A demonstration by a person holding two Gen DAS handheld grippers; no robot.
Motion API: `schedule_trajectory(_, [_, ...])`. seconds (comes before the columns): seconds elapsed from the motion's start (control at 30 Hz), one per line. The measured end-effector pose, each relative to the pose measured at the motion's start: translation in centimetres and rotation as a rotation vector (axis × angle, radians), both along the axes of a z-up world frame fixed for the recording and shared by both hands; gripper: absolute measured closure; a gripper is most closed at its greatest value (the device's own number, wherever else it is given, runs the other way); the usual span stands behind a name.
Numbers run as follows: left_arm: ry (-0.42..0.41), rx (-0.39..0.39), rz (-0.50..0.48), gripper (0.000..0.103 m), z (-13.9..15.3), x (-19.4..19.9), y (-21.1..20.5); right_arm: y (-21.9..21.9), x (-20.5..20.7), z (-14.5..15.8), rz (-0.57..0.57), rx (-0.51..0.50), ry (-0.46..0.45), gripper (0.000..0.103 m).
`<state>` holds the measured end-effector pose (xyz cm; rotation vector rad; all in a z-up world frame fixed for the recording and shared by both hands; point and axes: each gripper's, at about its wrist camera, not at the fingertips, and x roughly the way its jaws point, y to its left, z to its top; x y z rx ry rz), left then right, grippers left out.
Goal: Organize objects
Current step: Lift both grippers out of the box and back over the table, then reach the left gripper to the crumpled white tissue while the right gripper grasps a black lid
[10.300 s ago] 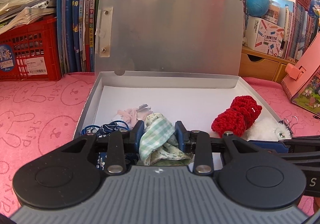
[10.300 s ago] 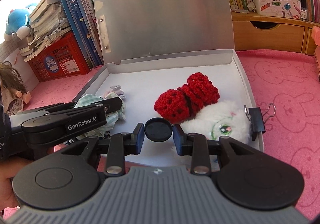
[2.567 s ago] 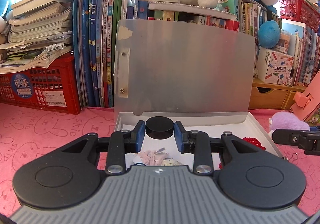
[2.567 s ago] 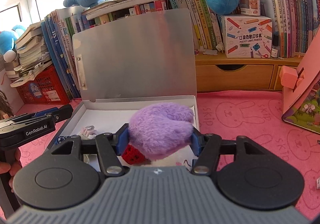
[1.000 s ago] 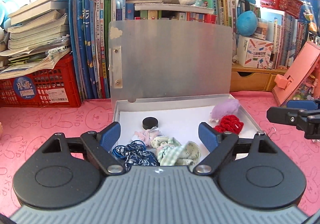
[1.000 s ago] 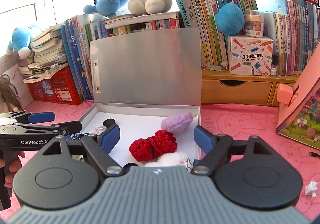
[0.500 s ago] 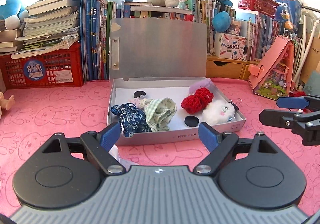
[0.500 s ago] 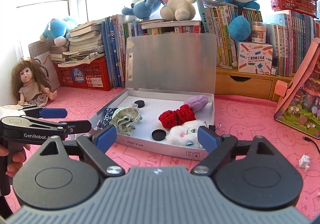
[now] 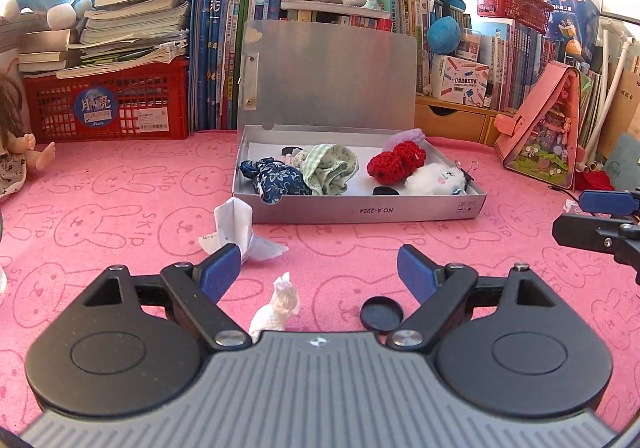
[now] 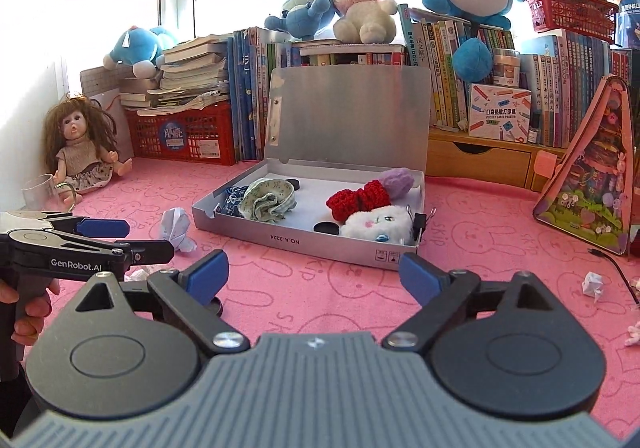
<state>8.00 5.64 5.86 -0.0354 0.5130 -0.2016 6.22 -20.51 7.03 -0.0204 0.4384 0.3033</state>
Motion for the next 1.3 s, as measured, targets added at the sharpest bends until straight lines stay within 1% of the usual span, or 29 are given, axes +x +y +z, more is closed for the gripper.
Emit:
schedule_trajectory(0.13, [0.009,0.014,0.019,0.015,-1.2,-0.7,0.6,0.2,-1.2,-1.4,0.003,-0.004,0.013,0.006])
schedule_trajectory(0.47, [0.026,0.039,0.056,0.015,-3.5,-0.9,0.8,1.3,-3.3,-4.7,0.023,-0.012,0.055,0.006])
schedule_trajectory(0.67, [0.04,0.04,0.065,0.015,-4.6,-0.6,0.9,1.8,-4.9,-6.2,0.023,-0.05,0.051,0.006])
schedule_trajectory(0.87, [0.081,0.024,0.073,0.015,-5.3,0.2,1.1,1.9,-6.3,-7.1,0.028,-0.039,0.026,0.006])
schedule_trajectory(1.03, [0.083,0.025,0.072,0.015,-5.3,0.3,1.1,2.5,-6.9,-7.8,0.055,-0.048,0.033,0.009])
schedule_trajectory(1.07, [0.084,0.028,0.073,0.015,-5.4,0.3,1.1,2.6,-7.0,-7.9,0.059,-0.05,0.035,0.011])
schedule_trajectory(1.13, [0.084,0.034,0.073,0.015,-5.4,0.3,1.0,2.8,-7.1,-8.1,0.072,-0.053,0.041,0.017])
schedule_trajectory(1.2, [0.084,0.034,0.073,0.015,-5.3,0.3,0.9,3.1,-7.3,-8.2,0.083,-0.059,0.046,0.026])
schedule_trajectory(1.23, [0.084,0.034,0.073,0.015,-5.3,0.3,0.9,3.2,-7.4,-8.2,0.091,-0.064,0.047,0.028])
schedule_trajectory(1.27, [0.084,0.035,0.073,0.015,-5.3,0.3,0.9,3.4,-7.5,-8.2,0.097,-0.069,0.045,0.033])
schedule_trajectory(1.3, [0.084,0.035,0.073,0.015,-5.3,0.3,0.9,3.5,-7.6,-8.3,0.101,-0.072,0.044,0.043])
